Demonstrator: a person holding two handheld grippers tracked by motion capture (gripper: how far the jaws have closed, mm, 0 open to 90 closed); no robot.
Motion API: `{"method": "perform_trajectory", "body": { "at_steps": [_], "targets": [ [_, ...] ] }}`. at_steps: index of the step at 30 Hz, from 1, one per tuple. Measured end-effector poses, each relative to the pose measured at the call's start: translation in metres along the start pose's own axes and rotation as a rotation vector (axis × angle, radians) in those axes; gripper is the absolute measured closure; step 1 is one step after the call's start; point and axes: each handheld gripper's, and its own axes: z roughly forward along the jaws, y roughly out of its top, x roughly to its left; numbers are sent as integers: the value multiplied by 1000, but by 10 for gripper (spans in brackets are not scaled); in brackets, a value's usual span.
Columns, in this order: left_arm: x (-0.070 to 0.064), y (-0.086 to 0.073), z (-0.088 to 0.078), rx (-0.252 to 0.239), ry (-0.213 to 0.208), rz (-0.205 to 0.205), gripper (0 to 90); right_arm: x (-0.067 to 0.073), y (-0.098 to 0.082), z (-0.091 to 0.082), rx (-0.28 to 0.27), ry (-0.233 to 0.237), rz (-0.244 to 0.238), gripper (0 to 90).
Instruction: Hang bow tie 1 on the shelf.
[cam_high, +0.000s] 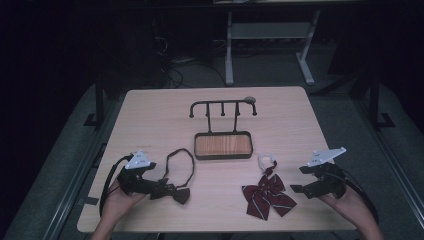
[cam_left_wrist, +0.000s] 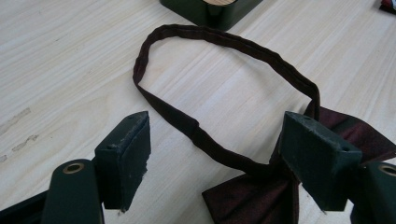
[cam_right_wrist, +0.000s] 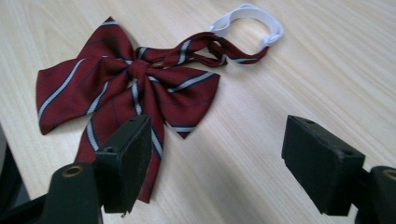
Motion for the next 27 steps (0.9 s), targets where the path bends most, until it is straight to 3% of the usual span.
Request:
{"method": "perform_trajectory", "body": {
  "at_steps": [7, 18, 27],
  "targets": [
    [1, 0, 1, 3, -3, 3, 249, 2, 14, 5, 36, 28, -33, 242],
    [1, -1, 0, 1, 2, 2, 245, -5, 47, 16, 117, 34, -81, 368],
    [2, -1, 1, 10, -1, 5, 245, -9, 66, 23, 143, 36, -92, 424]
  ]
}}
